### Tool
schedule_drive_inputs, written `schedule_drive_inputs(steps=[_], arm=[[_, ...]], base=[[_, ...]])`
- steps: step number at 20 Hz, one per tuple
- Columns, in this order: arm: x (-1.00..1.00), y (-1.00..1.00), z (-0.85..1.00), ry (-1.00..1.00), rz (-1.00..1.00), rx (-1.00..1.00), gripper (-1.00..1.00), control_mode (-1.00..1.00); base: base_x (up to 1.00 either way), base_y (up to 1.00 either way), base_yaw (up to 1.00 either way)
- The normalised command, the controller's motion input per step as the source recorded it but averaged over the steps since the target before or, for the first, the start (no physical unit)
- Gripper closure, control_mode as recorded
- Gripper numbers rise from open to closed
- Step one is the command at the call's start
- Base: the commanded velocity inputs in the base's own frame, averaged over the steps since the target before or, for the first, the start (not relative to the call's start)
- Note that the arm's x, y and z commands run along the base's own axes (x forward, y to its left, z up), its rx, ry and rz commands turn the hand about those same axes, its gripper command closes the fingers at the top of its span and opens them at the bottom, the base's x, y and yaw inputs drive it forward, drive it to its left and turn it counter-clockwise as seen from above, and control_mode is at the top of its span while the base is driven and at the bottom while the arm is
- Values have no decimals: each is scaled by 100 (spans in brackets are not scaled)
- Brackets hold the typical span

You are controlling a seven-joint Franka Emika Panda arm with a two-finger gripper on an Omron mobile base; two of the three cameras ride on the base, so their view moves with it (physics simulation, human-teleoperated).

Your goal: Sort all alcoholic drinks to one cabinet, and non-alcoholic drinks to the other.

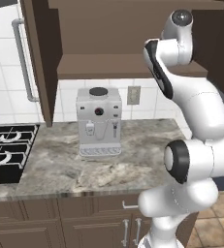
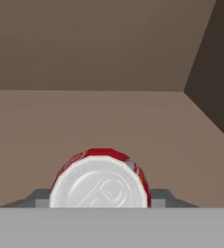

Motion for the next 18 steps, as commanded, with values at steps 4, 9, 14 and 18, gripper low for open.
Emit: schedule_drive_inputs(steps=[4, 9, 14, 18], arm=[[55, -15, -29, 0, 0, 8, 100, -100], [41, 0, -42, 2, 0, 3, 100, -100], [37, 0, -42, 1, -1, 1, 100, -100], [43, 0, -34, 0, -1, 0, 100, -100]], base=[[0, 0, 0], [0, 0, 0], [0, 0, 0], [0, 0, 0]])
